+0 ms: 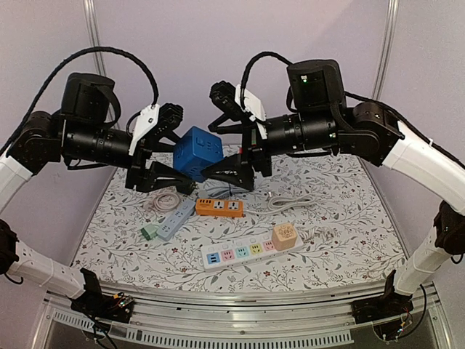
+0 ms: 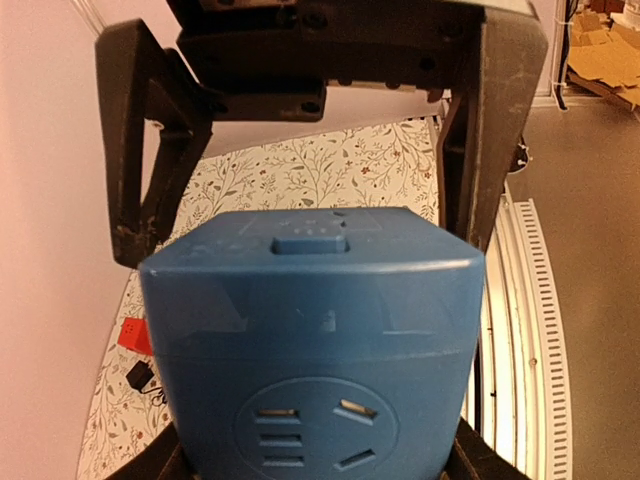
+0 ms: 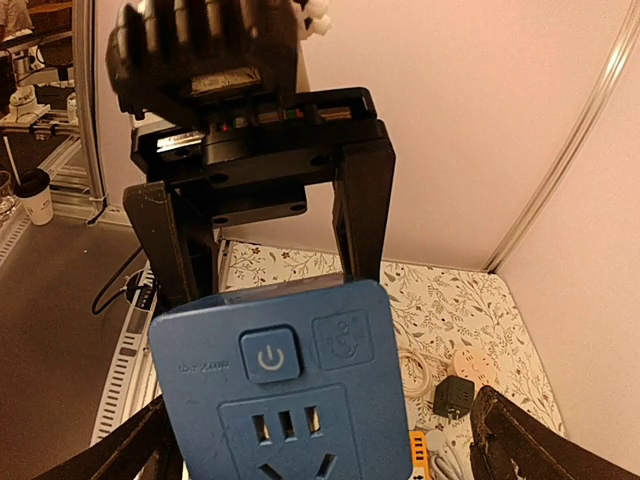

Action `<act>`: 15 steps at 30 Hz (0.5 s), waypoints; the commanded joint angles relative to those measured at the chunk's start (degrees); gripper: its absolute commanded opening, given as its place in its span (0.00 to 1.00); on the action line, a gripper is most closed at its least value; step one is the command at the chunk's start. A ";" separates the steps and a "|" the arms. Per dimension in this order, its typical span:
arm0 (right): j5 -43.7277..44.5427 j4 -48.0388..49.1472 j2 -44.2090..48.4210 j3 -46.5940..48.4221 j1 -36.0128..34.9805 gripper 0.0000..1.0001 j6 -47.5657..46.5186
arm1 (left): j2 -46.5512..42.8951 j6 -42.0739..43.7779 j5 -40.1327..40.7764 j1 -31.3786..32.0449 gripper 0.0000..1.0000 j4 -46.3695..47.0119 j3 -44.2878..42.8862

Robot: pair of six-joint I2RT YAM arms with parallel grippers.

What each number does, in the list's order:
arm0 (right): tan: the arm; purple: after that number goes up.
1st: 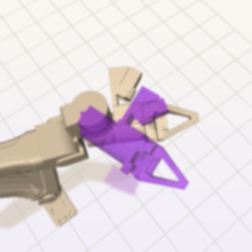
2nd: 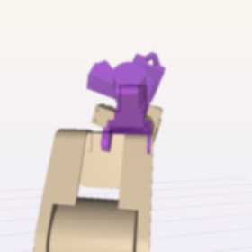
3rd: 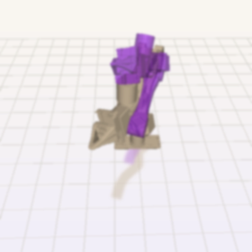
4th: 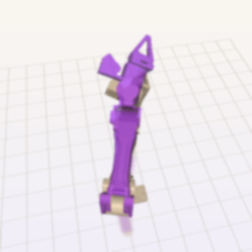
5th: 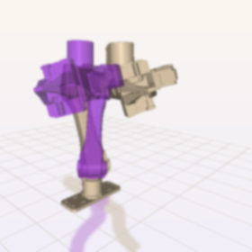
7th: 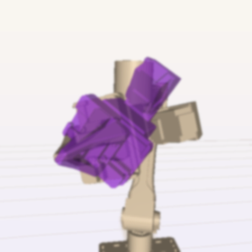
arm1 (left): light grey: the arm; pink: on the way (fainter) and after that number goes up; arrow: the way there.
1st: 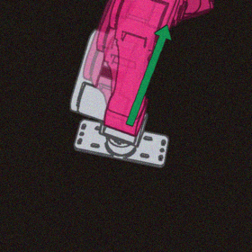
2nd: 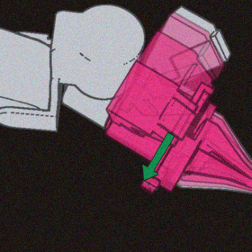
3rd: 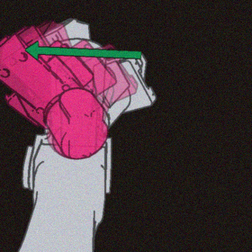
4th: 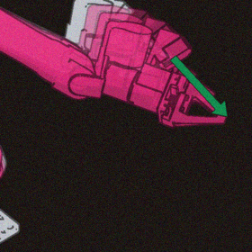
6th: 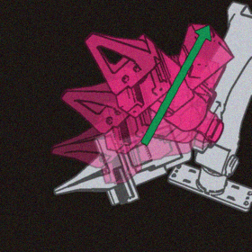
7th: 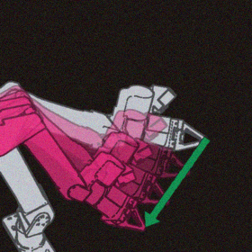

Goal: Insert the plug
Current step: Adjust the plug.

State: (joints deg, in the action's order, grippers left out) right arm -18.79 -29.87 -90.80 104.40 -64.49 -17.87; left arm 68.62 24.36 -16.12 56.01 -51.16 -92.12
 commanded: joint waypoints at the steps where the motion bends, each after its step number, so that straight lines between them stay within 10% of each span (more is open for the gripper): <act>1: 3.74 -10.14 -3.81 6.21 -0.70 0.99 -3.57 | 1.68 3.18 2.74 0.78 0.00 -2.22 -2.27; 8: 1.73 -13.53 -8.03 10.19 -0.86 0.90 -4.45 | 2.53 4.20 3.69 1.31 0.00 -3.07 -2.72; 15: 0.19 -13.52 -8.30 10.45 -0.90 0.20 -3.22 | 2.51 4.73 3.75 1.42 0.00 -3.43 -2.16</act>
State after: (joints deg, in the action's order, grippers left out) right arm -18.39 -41.45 -98.54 113.71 -65.25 -24.21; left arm 71.29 26.98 -12.86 56.31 -56.21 -93.12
